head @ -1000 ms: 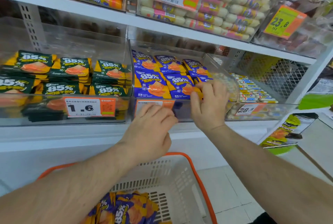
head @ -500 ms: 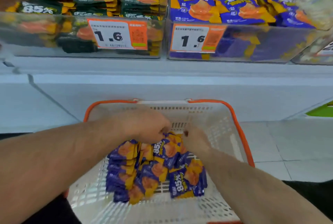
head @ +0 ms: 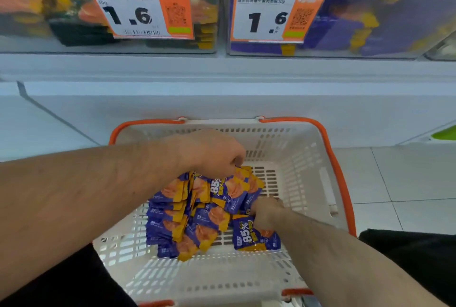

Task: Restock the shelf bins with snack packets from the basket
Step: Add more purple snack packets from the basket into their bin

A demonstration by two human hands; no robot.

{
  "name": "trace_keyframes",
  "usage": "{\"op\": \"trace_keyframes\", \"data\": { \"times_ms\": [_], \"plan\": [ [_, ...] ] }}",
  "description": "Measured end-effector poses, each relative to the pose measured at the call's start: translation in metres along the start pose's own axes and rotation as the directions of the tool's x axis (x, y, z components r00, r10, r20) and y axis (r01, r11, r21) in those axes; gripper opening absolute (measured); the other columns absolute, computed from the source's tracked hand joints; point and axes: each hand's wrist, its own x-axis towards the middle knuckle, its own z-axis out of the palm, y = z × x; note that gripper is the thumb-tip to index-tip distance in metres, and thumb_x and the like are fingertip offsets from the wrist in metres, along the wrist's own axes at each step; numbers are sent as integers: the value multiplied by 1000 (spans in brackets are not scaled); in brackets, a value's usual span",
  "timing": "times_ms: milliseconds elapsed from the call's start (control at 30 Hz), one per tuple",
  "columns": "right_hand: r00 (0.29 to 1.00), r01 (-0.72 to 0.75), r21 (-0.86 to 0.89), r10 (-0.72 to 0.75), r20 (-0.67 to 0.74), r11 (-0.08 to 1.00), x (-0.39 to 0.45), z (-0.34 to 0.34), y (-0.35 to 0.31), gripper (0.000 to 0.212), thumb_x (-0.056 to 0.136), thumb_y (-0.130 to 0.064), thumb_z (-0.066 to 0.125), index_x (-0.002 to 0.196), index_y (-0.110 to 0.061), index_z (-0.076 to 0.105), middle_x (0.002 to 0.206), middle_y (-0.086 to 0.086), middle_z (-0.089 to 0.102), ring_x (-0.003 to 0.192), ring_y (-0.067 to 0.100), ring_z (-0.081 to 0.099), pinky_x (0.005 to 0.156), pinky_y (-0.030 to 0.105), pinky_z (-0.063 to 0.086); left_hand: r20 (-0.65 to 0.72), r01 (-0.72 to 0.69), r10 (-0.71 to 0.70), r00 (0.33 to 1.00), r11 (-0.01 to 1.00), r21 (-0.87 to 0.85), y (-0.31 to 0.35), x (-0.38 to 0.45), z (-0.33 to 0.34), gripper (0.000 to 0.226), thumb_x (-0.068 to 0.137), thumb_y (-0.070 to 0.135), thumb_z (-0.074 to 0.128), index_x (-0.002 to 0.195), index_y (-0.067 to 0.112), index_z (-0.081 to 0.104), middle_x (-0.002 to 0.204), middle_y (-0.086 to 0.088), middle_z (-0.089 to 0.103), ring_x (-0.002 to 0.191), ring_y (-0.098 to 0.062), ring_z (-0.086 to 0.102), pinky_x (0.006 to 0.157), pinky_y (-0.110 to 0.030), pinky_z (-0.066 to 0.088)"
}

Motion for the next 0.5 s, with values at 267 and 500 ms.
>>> {"op": "trace_keyframes", "data": {
  "times_ms": [267, 500],
  "plan": [
    [985, 87, 368, -24, -171, 926, -43, -86, 7, 21, 88, -6, 56, 71, -16, 50, 71, 6, 52, 65, 22, 48, 58, 32, 40, -32, 107, -107, 994, 994, -12, -11, -19, -10, 26, 95, 29, 45, 113, 22, 62, 111, -2, 64, 96, -22, 61, 84, -42, 55],
    [912, 318, 745, 25, -409, 586, -117, -156, 6, 23, 94, -2, 58, 81, -20, 63, 81, 4, 67, 74, 17, 64, 66, 30, 56, -103, 207, -235, 966, 951, -228, -21, -40, -27, 55, 95, 37, 56, 142, 15, 39, 131, -6, 57, 112, -22, 57, 93, -36, 49]
  ]
}}
